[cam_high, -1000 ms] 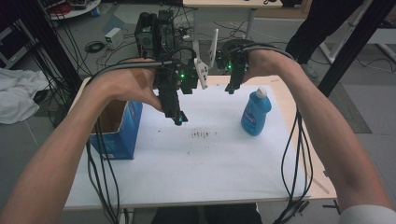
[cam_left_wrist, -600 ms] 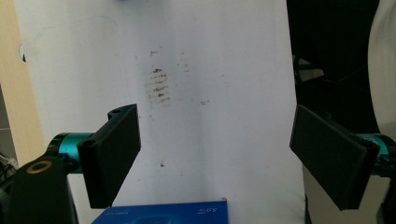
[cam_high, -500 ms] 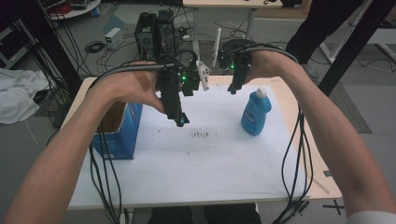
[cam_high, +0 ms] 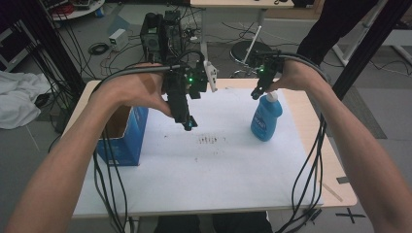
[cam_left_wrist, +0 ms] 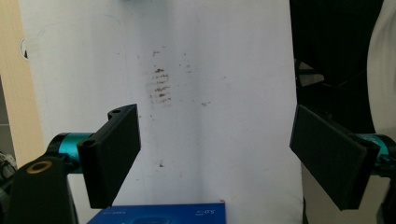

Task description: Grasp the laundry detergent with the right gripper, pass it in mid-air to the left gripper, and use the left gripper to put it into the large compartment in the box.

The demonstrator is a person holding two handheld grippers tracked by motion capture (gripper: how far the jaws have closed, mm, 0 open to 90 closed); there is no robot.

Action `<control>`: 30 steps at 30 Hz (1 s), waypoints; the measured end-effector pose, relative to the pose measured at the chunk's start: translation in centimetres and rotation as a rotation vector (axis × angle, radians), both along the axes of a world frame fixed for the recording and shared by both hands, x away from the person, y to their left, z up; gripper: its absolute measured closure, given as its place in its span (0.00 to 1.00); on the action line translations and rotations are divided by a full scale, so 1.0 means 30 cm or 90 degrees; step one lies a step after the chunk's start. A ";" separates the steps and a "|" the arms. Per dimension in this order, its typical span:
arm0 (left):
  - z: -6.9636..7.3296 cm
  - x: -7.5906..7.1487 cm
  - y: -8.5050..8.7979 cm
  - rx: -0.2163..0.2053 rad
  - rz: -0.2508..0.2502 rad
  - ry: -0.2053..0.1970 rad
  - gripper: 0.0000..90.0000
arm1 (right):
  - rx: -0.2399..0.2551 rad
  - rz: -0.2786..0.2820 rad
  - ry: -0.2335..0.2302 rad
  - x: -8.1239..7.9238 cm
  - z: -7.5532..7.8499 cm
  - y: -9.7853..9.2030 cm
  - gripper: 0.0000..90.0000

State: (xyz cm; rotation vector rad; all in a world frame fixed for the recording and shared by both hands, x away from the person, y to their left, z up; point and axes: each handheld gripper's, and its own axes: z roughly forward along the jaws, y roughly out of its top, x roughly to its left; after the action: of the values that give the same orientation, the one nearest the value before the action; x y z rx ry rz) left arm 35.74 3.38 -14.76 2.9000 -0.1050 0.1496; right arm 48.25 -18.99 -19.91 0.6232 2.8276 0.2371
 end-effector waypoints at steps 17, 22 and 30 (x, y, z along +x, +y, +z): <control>-0.017 -0.002 -0.029 -0.007 -0.017 0.003 0.18 | 0.053 -0.226 0.035 0.000 -0.074 -0.119 0.15; -0.025 0.001 -0.034 -0.010 -0.017 0.003 0.18 | 0.083 -0.254 0.027 -0.006 -0.101 -0.148 0.15; -0.035 0.001 -0.043 -0.008 -0.024 0.001 0.18 | 0.133 -0.280 -0.008 -0.032 -0.154 -0.190 0.15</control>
State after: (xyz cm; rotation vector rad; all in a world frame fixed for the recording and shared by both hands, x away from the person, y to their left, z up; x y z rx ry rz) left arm 35.76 2.08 -15.80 2.8842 -0.1588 0.1411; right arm 47.30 -24.70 -24.52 1.2564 2.5842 0.4507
